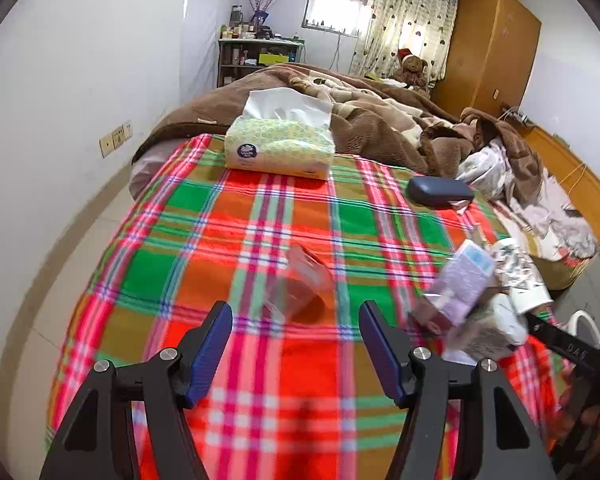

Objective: Collect trash
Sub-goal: 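Grasp the clear plastic cup with the left tool while the right tool grasps a white foam mesh sleeve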

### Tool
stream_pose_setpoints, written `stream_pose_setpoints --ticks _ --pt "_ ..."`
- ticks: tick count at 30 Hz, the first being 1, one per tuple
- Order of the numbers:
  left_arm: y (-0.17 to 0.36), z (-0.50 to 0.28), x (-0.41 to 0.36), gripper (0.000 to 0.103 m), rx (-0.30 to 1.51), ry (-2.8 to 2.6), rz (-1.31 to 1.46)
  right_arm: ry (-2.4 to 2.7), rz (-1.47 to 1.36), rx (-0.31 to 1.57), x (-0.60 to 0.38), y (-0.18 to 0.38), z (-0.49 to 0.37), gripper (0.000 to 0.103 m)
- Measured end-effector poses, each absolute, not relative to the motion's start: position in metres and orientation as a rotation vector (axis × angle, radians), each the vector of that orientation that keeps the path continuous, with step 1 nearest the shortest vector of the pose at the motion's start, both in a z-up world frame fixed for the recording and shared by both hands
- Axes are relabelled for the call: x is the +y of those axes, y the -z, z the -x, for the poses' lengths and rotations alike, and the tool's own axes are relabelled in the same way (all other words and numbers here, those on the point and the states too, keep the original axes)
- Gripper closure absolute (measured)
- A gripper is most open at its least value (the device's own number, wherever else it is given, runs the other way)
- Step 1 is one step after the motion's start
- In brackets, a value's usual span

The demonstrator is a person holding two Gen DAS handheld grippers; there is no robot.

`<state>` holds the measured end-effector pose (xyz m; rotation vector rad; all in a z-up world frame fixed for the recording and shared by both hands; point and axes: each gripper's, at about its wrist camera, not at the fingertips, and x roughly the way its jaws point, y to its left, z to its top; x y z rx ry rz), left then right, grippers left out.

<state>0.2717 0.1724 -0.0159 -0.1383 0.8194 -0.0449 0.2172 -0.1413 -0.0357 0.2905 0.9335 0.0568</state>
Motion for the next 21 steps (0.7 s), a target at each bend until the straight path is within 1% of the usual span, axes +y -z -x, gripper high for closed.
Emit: stream_pose_setpoints --ticks 7,8,9,13,15,17,18,20,21 --pt "0.029 -0.299 0.174 0.037 0.861 0.090 0.078 -0.046 -0.250 0.941 -0.132 0.039 -0.229 0.031" --pt "0.030 -0.302 0.174 0.037 0.865 0.099 0.084 -0.041 -0.248 0.940 -0.133 0.039 -0.228 0.034" --pt "0.032 -0.305 0.174 0.037 0.865 0.111 0.091 -0.039 -0.252 0.941 -0.134 0.039 -0.228 0.040" --pt "0.040 -0.318 0.170 0.037 0.882 0.115 0.062 -0.036 -0.268 0.937 -0.137 0.040 -0.229 0.046" --pt "0.044 -0.320 0.167 0.037 0.890 0.131 0.064 -0.037 -0.272 0.934 -0.137 0.039 -0.230 0.058" --pt "0.048 -0.323 0.166 0.037 0.903 0.148 0.076 -0.039 -0.264 0.927 -0.137 0.039 -0.229 0.064" --pt "0.050 -0.324 0.165 0.039 0.908 0.152 0.079 -0.045 -0.271 0.925 -0.137 0.038 -0.229 0.069" --pt "0.051 -0.323 0.164 0.050 0.911 0.151 0.082 -0.054 -0.280 0.921 -0.139 0.037 -0.228 0.073" --pt "0.051 -0.323 0.163 0.052 0.912 0.153 0.084 -0.054 -0.278 0.917 -0.139 0.037 -0.228 0.075"
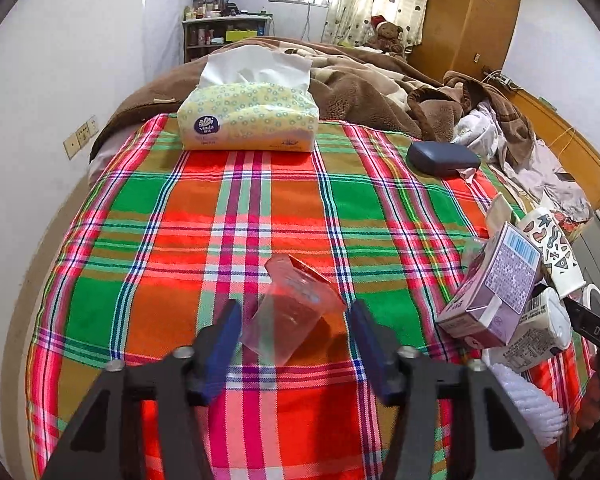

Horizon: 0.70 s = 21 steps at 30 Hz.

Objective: Collect trash
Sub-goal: 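Grasp the clear plastic cup with the left tool while the right tool grasps a white foam mesh sleeve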

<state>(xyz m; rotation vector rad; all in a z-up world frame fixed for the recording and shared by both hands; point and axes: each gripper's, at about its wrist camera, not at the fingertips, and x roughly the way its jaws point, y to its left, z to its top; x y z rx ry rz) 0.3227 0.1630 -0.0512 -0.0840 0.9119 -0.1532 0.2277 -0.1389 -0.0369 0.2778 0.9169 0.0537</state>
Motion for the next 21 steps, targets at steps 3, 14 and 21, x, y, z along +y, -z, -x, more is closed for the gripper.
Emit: stream_pose_setpoints --ticks 3,14,21 --pt "0.050 -0.320 0.160 0.055 0.917 0.173 0.088 -0.064 -0.279 0.911 -0.140 0.036 -0.226 0.079" --pt "0.047 -0.300 0.149 0.073 0.921 0.197 0.126 -0.096 -0.297 0.906 -0.155 0.028 -0.208 0.088" --pt "0.040 -0.282 0.138 0.073 0.919 0.228 0.136 -0.118 -0.294 0.912 -0.168 0.023 -0.191 0.088"
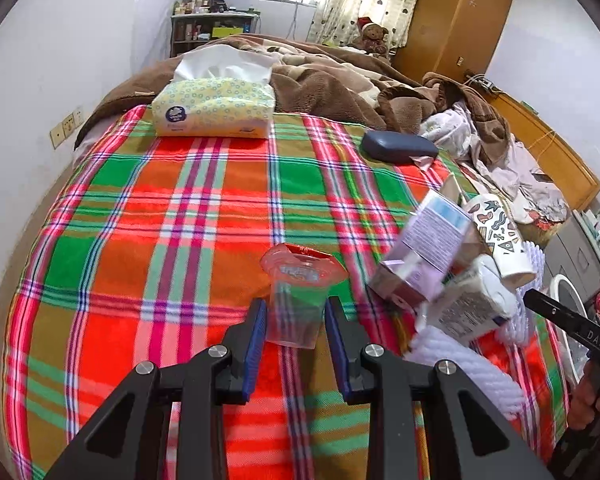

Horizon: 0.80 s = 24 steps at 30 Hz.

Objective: Collect trash
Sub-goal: 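Grasp the clear plastic cup with the left tool while the right tool grasps a white foam mesh sleeve, then carry the clear cup and foam sleeve from the bed over the white bin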

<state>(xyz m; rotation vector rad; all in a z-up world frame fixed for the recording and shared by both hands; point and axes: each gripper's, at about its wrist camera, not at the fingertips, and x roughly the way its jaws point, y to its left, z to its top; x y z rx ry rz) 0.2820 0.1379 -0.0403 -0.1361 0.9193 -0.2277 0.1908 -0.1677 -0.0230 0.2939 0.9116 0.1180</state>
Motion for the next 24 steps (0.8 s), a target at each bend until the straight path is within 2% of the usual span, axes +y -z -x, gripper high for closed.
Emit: stream_pose_setpoints --ticks 5,10,17,19,20,21,24 --pt "0.037 -0.269 0.133 0.073 0.915 0.243 0.152 -0.133 -0.306 0.910 -0.180 0.017 -0.181 0.088" --pt "0.035 -0.258 0.125 0.073 0.912 0.263 0.131 -0.119 -0.164 0.951 -0.172 0.012 -0.183 0.088" --pt "0.046 -0.261 0.126 0.072 0.940 0.265 0.155 -0.101 -0.106 0.999 -0.154 0.031 -0.204 0.086" --pt "0.046 -0.263 0.127 0.070 0.939 0.263 0.147 -0.101 -0.104 0.996 -0.150 0.035 -0.206 0.078" --pt "0.047 -0.265 0.127 0.061 0.941 0.262 0.141 -0.091 -0.100 0.994 -0.149 0.037 -0.207 0.067" --pt "0.048 -0.266 0.127 0.058 0.946 0.255 0.133 -0.081 -0.101 0.998 -0.148 0.039 -0.208 0.057" --pt "0.054 -0.271 0.127 0.054 0.957 0.244 0.131 -0.071 -0.104 1.005 -0.148 0.046 -0.208 0.056"
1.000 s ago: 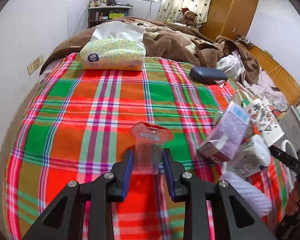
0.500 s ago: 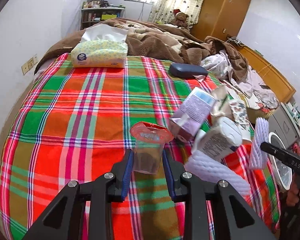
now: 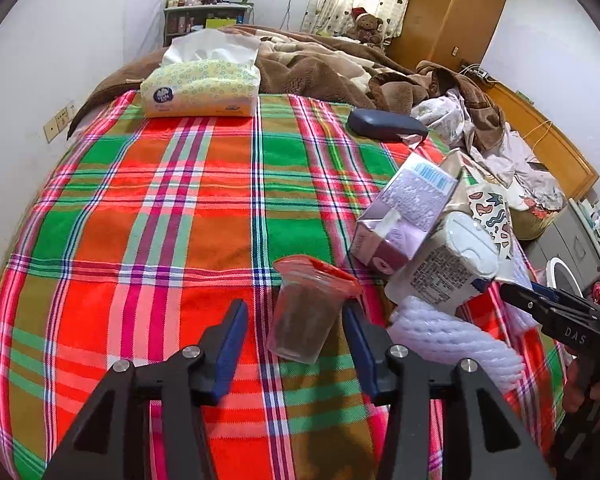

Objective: Collect trash
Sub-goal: 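Carry the clear cup and foam sleeve from the bed over the white bin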

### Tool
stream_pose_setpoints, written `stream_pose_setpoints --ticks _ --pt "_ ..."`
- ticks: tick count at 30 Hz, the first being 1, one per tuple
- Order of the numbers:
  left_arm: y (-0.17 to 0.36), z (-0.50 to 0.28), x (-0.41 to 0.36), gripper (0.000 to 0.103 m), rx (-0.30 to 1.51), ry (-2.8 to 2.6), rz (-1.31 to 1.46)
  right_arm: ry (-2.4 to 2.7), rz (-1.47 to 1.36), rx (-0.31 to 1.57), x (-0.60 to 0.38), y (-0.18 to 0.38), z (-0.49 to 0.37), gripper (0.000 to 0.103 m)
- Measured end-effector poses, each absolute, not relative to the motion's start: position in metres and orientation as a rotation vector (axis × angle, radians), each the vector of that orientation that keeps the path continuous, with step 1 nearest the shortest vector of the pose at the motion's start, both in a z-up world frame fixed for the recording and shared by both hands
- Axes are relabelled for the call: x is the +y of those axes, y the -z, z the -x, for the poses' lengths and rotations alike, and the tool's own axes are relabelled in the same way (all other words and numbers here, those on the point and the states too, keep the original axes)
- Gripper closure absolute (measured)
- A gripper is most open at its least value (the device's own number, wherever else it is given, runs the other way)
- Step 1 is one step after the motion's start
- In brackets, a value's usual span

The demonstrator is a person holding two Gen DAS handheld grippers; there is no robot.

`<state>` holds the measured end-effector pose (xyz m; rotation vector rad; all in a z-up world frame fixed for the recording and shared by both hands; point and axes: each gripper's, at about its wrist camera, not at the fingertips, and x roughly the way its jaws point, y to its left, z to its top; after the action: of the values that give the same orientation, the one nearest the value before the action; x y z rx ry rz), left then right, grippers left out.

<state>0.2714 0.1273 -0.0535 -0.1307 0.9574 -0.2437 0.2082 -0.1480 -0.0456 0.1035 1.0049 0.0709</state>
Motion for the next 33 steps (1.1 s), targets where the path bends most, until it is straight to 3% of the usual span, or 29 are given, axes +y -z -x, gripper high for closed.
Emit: stream_pose_setpoints --ticks 3,5,6,8,9,22,33 --pt "0.056 -0.274 0.128 0.054 0.958 0.241 0.134 -0.059 -0.114 1.017 -0.152 0.049 -0.205 0.057" --pt "0.055 -0.274 0.127 0.055 0.950 0.239 0.125 -0.047 -0.125 1.003 -0.154 0.049 -0.202 0.066" --pt "0.055 -0.274 0.126 0.057 0.951 0.233 0.121 -0.040 -0.123 0.999 -0.155 0.048 -0.201 0.074" --pt "0.054 -0.273 0.124 0.070 0.951 0.237 0.114 -0.037 -0.126 0.996 -0.156 0.047 -0.197 0.076" --pt "0.054 -0.271 0.124 0.071 0.952 0.239 0.116 -0.039 -0.129 0.991 -0.156 0.047 -0.196 0.077" --pt "0.017 -0.232 0.101 0.073 0.878 0.258 0.102 -0.057 -0.167 0.905 -0.171 0.025 -0.172 0.079" --pt "-0.022 -0.188 0.038 0.073 0.808 0.357 0.056 -0.056 -0.195 0.796 -0.203 -0.009 -0.134 0.079"
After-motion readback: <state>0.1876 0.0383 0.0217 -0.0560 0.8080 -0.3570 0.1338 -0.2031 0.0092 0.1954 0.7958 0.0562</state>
